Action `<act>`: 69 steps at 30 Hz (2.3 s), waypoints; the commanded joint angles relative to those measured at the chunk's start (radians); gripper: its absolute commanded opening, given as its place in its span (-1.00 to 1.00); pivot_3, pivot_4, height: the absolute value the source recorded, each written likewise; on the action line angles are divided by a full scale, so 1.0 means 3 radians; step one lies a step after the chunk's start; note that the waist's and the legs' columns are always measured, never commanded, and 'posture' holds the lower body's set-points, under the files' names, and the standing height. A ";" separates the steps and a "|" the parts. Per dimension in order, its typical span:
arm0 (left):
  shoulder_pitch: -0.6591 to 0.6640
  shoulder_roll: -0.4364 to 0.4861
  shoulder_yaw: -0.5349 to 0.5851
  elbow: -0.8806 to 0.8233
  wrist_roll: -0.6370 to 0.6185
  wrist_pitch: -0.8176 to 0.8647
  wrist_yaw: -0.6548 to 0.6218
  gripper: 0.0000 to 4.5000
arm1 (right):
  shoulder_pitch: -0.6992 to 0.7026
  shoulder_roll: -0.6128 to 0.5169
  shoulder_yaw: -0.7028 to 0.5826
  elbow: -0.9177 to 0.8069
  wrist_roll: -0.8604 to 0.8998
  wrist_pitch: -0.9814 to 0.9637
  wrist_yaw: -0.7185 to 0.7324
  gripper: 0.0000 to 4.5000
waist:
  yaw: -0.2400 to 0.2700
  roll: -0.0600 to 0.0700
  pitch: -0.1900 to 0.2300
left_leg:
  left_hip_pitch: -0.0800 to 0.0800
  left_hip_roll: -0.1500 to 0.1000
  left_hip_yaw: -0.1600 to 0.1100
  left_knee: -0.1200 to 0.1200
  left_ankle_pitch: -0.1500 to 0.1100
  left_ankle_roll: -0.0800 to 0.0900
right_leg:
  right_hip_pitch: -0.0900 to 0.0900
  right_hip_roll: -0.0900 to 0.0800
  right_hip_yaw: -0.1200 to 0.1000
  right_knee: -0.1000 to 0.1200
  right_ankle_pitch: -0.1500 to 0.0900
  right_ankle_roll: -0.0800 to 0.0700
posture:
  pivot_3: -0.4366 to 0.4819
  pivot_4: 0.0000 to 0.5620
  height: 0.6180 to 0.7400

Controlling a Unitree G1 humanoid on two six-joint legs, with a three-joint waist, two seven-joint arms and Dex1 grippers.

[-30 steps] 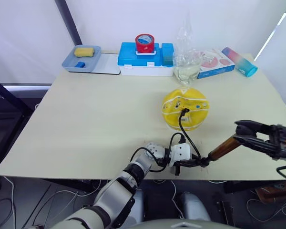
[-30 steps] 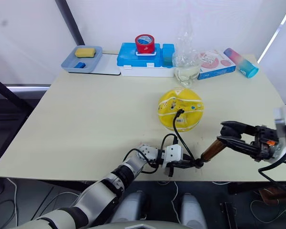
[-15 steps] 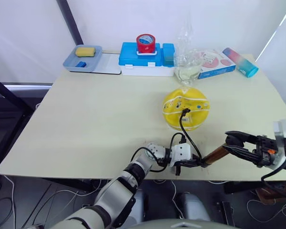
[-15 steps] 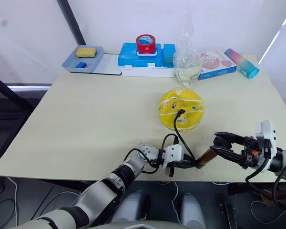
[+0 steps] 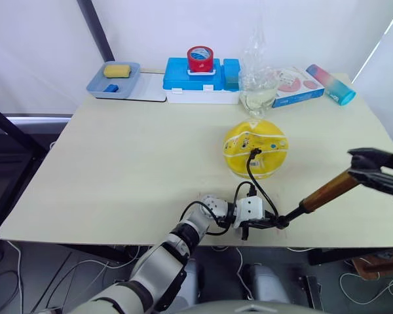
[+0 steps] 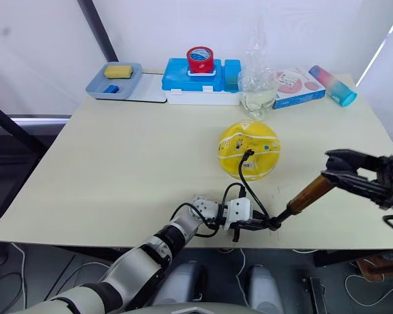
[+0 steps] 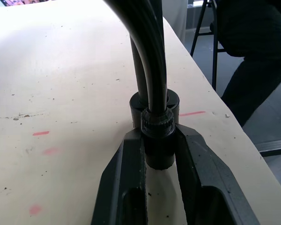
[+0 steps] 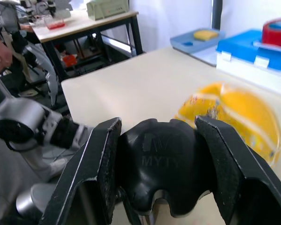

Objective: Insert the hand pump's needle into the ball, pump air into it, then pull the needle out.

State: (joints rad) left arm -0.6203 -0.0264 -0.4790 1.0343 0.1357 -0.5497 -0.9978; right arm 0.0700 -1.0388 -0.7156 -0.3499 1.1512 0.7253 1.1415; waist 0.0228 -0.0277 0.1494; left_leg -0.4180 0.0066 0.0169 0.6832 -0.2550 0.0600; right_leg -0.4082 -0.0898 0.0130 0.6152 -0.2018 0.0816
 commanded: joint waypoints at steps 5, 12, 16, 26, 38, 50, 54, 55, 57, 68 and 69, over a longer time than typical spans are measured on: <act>0.0096 0.0133 -0.0089 0.0233 0.0233 0.0089 0.0006 -0.83 | -0.0400 -0.0130 -0.0273 0.0011 0.0297 0.0252 -0.0344 -0.11 | -0.0005 0.0001 0.0001 | -0.0003 0.0000 0.0001 0.0000 0.0000 0.0000 | -0.0002 -0.0002 0.0001 -0.0001 0.0000 -0.0001 | -0.05 -0.47 0.99; 0.0099 0.0138 -0.0090 0.0230 0.0236 0.0087 0.0014 -0.83 | -0.0058 0.0115 0.0228 -0.0185 -0.0257 0.0110 -0.0211 -0.11 | -0.0013 -0.0004 -0.0003 | -0.0004 0.0000 -0.0001 -0.0001 0.0000 0.0000 | -0.0002 -0.0001 -0.0001 -0.0003 0.0001 -0.0001 | -0.05 -0.47 0.99; 0.0105 0.0133 -0.0091 0.0224 0.0241 0.0085 0.0020 -0.83 | 0.0211 0.0232 0.0571 -0.0155 -0.0735 -0.0208 -0.0104 -0.11 | -0.0019 -0.0015 -0.0010 | 0.0003 0.0000 0.0001 -0.0001 0.0000 0.0001 | 0.0001 -0.0002 0.0000 -0.0004 0.0000 0.0000 | -0.05 -0.47 0.99; 0.0115 0.0121 -0.0097 0.0217 0.0259 0.0081 0.0039 -0.83 | 0.0401 0.0544 0.1094 0.0070 -0.1331 -0.0854 -0.0007 -0.11 | -0.0008 -0.0014 -0.0013 | 0.0002 0.0002 -0.0002 -0.0001 0.0000 0.0000 | 0.0001 -0.0001 -0.0008 -0.0009 0.0001 0.0001 | -0.05 -0.47 0.99; 0.0138 0.0140 -0.0092 0.0187 0.0283 0.0054 0.0012 -0.83 | 0.0142 0.0313 0.0332 0.0085 -0.0539 -0.0446 0.0004 -0.11 | -0.0008 -0.0003 -0.0007 | 0.0000 0.0002 0.0000 -0.0004 -0.0002 0.0002 | 0.0002 -0.0005 -0.0008 -0.0018 0.0007 -0.0001 | -0.05 -0.47 0.99; 0.0125 0.0126 -0.0077 0.0219 0.0289 0.0051 0.0002 -0.83 | -0.0188 -0.0263 -0.0459 0.0198 0.0264 0.0492 -0.0127 -0.11 | -0.0009 0.0000 -0.0006 | -0.0001 0.0002 0.0004 -0.0005 -0.0003 0.0003 | 0.0002 -0.0042 -0.0061 -0.0020 0.0010 -0.0003 | -0.05 -0.47 0.99; 0.0118 0.0136 -0.0073 0.0227 0.0292 0.0050 0.0007 -0.83 | -0.0256 -0.0311 -0.0520 0.0215 0.0332 0.0632 -0.0119 -0.11 | -0.0009 0.0000 -0.0006 | -0.0006 0.0001 0.0005 -0.0005 -0.0003 0.0005 | 0.0001 -0.0047 -0.0067 -0.0020 0.0010 -0.0003 | -0.05 -0.47 0.99; 0.0115 0.0142 -0.0072 0.0229 0.0293 0.0049 0.0006 -0.83 | -0.0280 -0.0308 -0.0536 0.0215 0.0380 0.0673 -0.0131 -0.11 | -0.0009 0.0000 -0.0006 | -0.0007 0.0001 0.0005 -0.0005 -0.0003 0.0005 | 0.0001 -0.0046 -0.0068 -0.0020 0.0010 -0.0003 | -0.05 -0.47 0.99; 0.0109 0.0150 -0.0066 0.0234 0.0291 0.0050 0.0009 -0.83 | -0.0324 -0.0280 -0.0538 0.0212 0.0426 0.0727 -0.0169 -0.11 | -0.0009 0.0002 -0.0005 | -0.0008 0.0001 0.0004 -0.0005 -0.0004 0.0005 | 0.0001 -0.0046 -0.0068 -0.0020 0.0010 -0.0003 | -0.05 -0.47 0.99; 0.0123 0.0137 -0.0047 0.0234 0.0278 0.0074 0.0053 -0.83 | 0.0233 0.0253 0.0405 -0.0138 -0.0653 -0.0036 -0.0009 -0.11 | -0.0017 -0.0013 -0.0015 | 0.0000 0.0001 -0.0001 -0.0004 -0.0004 0.0006 | 0.0006 -0.0045 -0.0074 -0.0021 0.0010 0.0001 | -0.05 -0.47 0.99; 0.0123 0.0131 -0.0041 0.0234 0.0272 0.0084 0.0066 -0.83 | 0.0270 0.0341 0.0508 -0.0138 -0.0735 -0.0120 -0.0040 -0.11 | -0.0018 -0.0015 -0.0015 | 0.0003 0.0001 0.0000 -0.0004 -0.0004 0.0006 | 0.0011 -0.0045 -0.0074 -0.0022 0.0011 0.0004 | -0.05 -0.47 0.99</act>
State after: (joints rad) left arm -0.6122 -0.0209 -0.4748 1.0372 0.1627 -0.5764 -0.9843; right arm 0.1269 -0.9566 -0.6118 -0.3953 1.0061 0.7201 1.1474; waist 0.0174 -0.0322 0.1449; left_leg -0.4160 0.0069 0.0165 0.6820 -0.2562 0.0616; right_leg -0.4043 -0.1034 -0.0096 0.6085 -0.1993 0.0840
